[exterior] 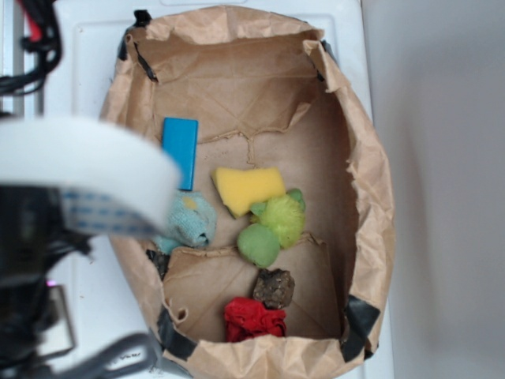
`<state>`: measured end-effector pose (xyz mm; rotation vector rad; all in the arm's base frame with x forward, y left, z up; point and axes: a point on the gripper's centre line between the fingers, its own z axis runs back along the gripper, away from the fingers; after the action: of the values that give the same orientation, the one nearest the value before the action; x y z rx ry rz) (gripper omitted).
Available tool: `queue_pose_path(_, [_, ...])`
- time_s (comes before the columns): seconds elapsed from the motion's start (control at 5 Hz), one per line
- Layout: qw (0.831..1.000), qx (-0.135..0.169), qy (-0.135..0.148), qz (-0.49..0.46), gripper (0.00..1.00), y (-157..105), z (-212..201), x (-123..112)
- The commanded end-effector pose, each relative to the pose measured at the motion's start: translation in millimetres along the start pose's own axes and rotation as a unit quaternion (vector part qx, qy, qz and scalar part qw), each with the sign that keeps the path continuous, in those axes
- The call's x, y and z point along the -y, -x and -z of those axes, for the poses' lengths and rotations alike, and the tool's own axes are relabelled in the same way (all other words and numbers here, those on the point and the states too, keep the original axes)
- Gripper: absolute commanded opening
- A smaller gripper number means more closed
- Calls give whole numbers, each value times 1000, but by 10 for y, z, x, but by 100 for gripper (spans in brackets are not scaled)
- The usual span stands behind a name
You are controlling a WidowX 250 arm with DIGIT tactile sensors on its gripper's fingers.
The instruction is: Grab the blue cloth.
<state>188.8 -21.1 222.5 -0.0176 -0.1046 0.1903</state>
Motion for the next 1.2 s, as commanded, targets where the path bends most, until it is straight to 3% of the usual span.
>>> queue_pose_path(0.0, [999,20,0,-35,100,-640,192,-244])
queue_pose_path(0.4, [999,9,0,38,100,-834,722,-446])
queue_pose_path(0.8, [994,5,-32,103,100,-656,997,-301])
queue_pose_path(1.0, [994,5,-32,103,100,-656,997,-301])
